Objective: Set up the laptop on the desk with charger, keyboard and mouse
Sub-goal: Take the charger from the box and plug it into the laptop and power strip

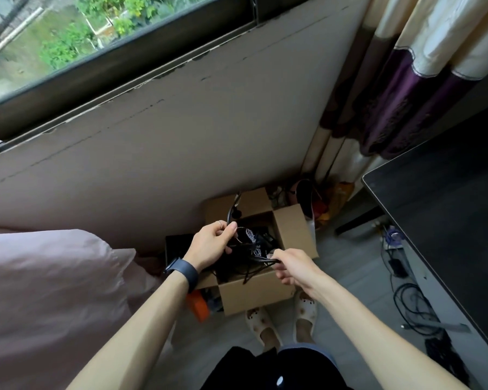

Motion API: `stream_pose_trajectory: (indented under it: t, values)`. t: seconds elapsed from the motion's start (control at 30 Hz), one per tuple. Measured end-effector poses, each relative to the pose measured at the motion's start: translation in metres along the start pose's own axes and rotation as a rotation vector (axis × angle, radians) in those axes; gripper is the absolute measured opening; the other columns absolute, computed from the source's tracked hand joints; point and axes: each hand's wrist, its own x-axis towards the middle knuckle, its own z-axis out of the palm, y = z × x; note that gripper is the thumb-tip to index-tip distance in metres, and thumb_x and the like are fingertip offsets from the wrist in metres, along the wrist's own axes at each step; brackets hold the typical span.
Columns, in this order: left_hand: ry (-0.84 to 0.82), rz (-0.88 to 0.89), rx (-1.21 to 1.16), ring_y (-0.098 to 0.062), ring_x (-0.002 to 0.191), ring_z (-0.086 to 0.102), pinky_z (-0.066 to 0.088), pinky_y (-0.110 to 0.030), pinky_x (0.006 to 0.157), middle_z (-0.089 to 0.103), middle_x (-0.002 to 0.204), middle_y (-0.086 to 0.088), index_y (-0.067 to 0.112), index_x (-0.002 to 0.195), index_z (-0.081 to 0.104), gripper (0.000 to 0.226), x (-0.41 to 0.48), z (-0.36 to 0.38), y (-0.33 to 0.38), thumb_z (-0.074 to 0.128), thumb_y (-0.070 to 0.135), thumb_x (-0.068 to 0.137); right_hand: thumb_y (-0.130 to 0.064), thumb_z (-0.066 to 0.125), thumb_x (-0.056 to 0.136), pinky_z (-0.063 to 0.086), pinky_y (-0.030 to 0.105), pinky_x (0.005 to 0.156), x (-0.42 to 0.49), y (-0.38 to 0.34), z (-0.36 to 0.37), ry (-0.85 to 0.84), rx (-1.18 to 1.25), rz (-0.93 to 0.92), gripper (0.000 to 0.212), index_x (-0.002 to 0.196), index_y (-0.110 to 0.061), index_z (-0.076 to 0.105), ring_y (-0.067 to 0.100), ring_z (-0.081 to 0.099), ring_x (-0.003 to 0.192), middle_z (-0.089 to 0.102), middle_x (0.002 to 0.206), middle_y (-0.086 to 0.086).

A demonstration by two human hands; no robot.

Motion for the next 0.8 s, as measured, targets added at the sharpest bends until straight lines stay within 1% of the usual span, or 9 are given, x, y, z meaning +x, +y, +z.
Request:
stream_pose_trajectory:
  t: [0.07,0.17,0.23,0.3,0.4,0.5,0.57,0.67,0.8]
  values:
    - [-0.028,0.011,-0.001,-0.008,0.055,0.057,0.044,-0.032,0.065,0.060,0.057,0.016,0.021,0.075,0.064,0.037,-0.004,0.003,-0.001,0.052,0.051,0.094,-0.020,0.060,0.088,0.052,0.031,0.064,-0.010,-0.002,-0.003,0.055,-0.009,-0.066,0.011,0.087,-0.009,0.061,0.017,0.061,0.067,0.064,0.078,0.005]
    - [-0.043,0.047,0.129,-0.008,0.057,0.045,0.036,-0.030,0.061,0.050,0.054,0.012,0.022,0.073,0.063,0.037,-0.009,0.002,0.005,0.049,0.046,0.098,-0.012,0.058,0.089,0.059,0.032,0.073,-0.029,-0.015,-0.007,0.167,-0.078,-0.179,0.011,0.099,-0.013,0.064,0.015,0.070,0.076,0.071,0.090,0.003]
    - [-0.055,0.064,0.033,-0.011,0.070,0.057,0.043,-0.030,0.072,0.062,0.066,0.011,0.021,0.072,0.061,0.037,-0.012,-0.001,0.010,0.048,0.041,0.100,-0.012,0.060,0.087,0.059,0.029,0.067,-0.042,-0.028,-0.010,0.195,-0.147,-0.245,0.019,0.104,-0.019,0.064,0.013,0.071,0.073,0.073,0.087,-0.002]
    - [-0.100,0.052,-0.157,-0.018,0.084,0.069,0.048,-0.035,0.085,0.075,0.081,0.002,0.017,0.077,0.057,0.035,-0.015,-0.002,0.016,0.044,0.035,0.103,-0.016,0.065,0.082,0.061,0.035,0.071,-0.052,-0.042,-0.014,0.195,-0.215,-0.334,0.022,0.102,-0.025,0.065,0.012,0.073,0.072,0.075,0.077,-0.003]
    - [-0.115,0.031,-0.347,-0.029,0.072,0.070,0.048,-0.040,0.078,0.074,0.074,-0.006,0.011,0.087,0.048,0.025,-0.019,-0.009,0.029,0.039,0.026,0.105,-0.013,0.070,0.081,0.058,0.034,0.085,-0.069,-0.063,-0.017,0.183,-0.364,-0.474,0.022,0.095,-0.029,0.066,0.003,0.072,0.076,0.076,0.074,-0.008]
    - [-0.089,0.114,-0.333,-0.012,0.059,0.063,0.045,-0.031,0.066,0.072,0.072,0.001,0.015,0.102,0.053,0.009,-0.025,-0.025,0.045,0.045,0.018,0.103,-0.001,0.068,0.078,0.057,0.034,0.089,-0.085,-0.082,-0.020,0.163,-0.417,-0.559,0.031,0.093,-0.028,0.067,0.001,0.071,0.080,0.076,0.079,-0.012]
    - [-0.090,0.142,-0.396,-0.004,0.057,0.061,0.046,-0.021,0.058,0.068,0.077,-0.003,0.014,0.112,0.056,0.015,-0.029,-0.035,0.055,0.049,0.009,0.100,-0.001,0.072,0.077,0.057,0.035,0.092,-0.093,-0.095,-0.022,0.147,-0.413,-0.598,0.032,0.095,-0.028,0.068,0.002,0.072,0.083,0.077,0.082,-0.012]
    - [-0.111,0.210,-0.496,-0.013,0.070,0.062,0.049,-0.017,0.060,0.064,0.084,-0.015,0.012,0.118,0.060,0.025,-0.032,-0.048,0.068,0.060,0.007,0.094,-0.004,0.072,0.080,0.058,0.037,0.091,-0.107,-0.112,-0.016,0.110,-0.367,-0.676,0.028,0.096,-0.026,0.070,0.010,0.074,0.083,0.078,0.084,-0.008]
    - [-0.152,0.279,-0.445,-0.009,0.066,0.052,0.040,-0.013,0.059,0.056,0.069,-0.005,0.021,0.122,0.063,0.036,-0.035,-0.063,0.080,0.071,0.014,0.087,-0.019,0.069,0.088,0.055,0.031,0.087,-0.113,-0.135,-0.003,0.113,-0.362,-0.767,0.015,0.102,-0.025,0.069,0.010,0.073,0.083,0.078,0.082,-0.006]
